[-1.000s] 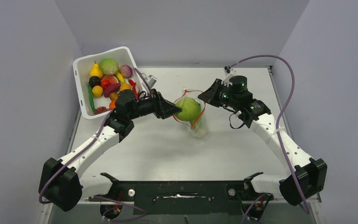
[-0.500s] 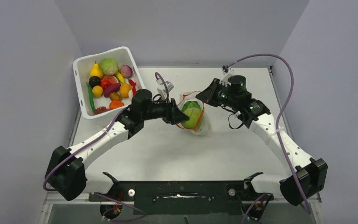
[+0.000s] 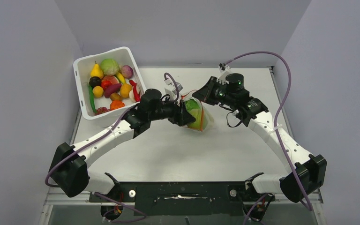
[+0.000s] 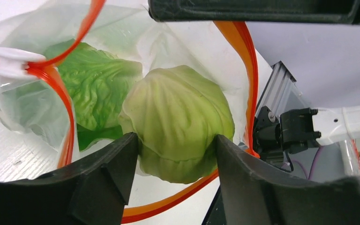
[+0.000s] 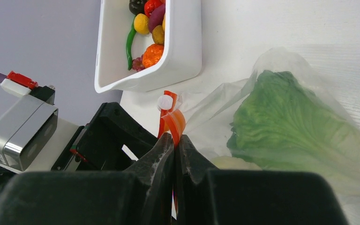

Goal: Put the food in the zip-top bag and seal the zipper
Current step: Place the fake vegetable in the zipper food storage bag.

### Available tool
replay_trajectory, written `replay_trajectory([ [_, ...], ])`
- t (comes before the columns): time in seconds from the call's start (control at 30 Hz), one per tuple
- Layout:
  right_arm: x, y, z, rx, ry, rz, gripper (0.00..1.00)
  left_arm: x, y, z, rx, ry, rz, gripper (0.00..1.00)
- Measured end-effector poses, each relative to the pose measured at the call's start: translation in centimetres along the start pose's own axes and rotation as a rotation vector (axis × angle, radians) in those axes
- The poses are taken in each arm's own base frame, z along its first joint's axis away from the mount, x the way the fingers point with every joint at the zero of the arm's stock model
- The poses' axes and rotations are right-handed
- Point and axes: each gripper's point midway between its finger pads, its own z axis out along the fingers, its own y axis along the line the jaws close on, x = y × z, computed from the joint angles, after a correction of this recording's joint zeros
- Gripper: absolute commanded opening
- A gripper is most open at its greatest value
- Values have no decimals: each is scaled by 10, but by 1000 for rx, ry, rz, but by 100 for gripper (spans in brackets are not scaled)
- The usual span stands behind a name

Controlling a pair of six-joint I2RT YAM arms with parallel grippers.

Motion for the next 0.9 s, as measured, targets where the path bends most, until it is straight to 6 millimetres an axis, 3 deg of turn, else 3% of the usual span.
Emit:
replay_trajectory([
  [0.2,-4,3,0,-12,-15,-4,0,-12,6,-9,-77,-43,15,69],
  [0.47,-2,0,1,-7,-10,3,0,-45,5,-57,-233,-135,100,69],
  [0.6,-2,0,1,-5,-10,7,0,-53,11,-79,-318,-175,119,68],
  [0.73,-2,0,1,-6,-12,11,0,-46,28,-86,-404,-180,120,66],
  [0.9,-2,-4,5,3,-6,17,0,-15,57,-76,-482,-93,100,65],
])
